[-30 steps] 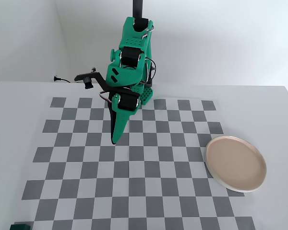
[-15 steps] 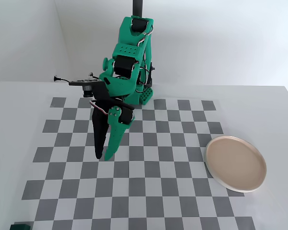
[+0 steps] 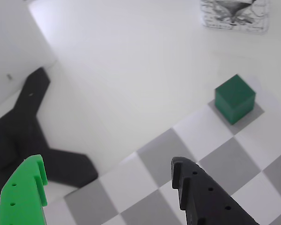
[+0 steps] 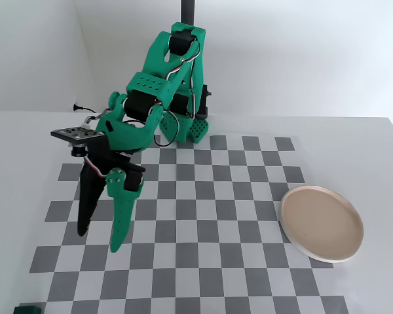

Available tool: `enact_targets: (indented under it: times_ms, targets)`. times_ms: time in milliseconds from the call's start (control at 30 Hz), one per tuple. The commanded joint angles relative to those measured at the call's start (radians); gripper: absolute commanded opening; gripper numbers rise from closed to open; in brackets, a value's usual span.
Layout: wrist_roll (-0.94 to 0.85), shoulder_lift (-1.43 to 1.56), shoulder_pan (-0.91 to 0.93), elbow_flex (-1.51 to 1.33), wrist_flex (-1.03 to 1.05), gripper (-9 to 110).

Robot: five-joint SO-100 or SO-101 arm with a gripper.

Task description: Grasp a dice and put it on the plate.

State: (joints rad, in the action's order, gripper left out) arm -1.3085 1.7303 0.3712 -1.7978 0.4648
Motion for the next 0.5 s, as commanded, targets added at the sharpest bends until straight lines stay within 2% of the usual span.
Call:
enact_targets:
  times_ms: [0, 467]
  targets:
    - [-0.018, -0.083, 0.061, 0.241, 0.003, 24]
    - [-0.046, -0.402, 0.150, 0.618, 0.081, 29]
